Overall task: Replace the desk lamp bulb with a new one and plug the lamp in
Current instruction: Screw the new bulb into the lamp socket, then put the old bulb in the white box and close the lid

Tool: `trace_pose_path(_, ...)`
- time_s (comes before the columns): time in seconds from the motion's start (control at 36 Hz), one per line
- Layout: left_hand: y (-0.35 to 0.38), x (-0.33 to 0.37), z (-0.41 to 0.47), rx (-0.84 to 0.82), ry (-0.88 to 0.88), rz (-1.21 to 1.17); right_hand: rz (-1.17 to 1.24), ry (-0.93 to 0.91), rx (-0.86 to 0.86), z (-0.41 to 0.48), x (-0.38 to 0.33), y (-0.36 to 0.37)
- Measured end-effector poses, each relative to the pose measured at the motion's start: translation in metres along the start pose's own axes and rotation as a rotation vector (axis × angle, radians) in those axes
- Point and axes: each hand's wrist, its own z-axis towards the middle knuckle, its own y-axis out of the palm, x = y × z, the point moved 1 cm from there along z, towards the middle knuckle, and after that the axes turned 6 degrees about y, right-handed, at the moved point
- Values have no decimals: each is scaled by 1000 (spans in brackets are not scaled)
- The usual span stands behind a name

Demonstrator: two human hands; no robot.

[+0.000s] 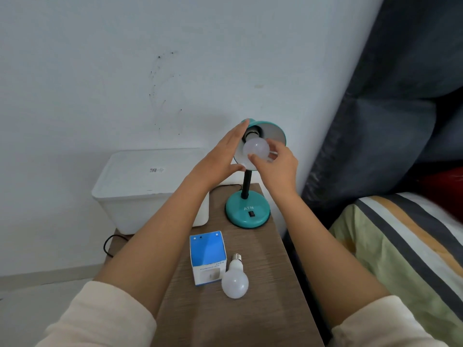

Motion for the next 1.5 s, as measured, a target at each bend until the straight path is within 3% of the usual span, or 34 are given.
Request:
trace_pose_path(0.22, -11, 20, -4, -73, -97, 94, -239, -37, -122, -10, -22, -20)
trace_pose_path(0.44, -40, 24, -34, -156, -272, 261, -331, -129, -208, -45, -31, -10)
trace_pose_path(0.67, -80, -22, -103, -159, -625, 403, -443, -82, -429, -69, -20, 48)
trace_pose_path(0.92, -115, -99, -159, 5, -914, 342, -407, 77, -509, -36, -7, 106)
trace_pose_path(1.28, -108, -118, -164, 477, -868, -35, -109, 212, -388, -34, 13, 148)
trace_pose_path(1.5, -112, -119, -162, 587, -901, -130, -82, 229, -391, -30, 2, 146)
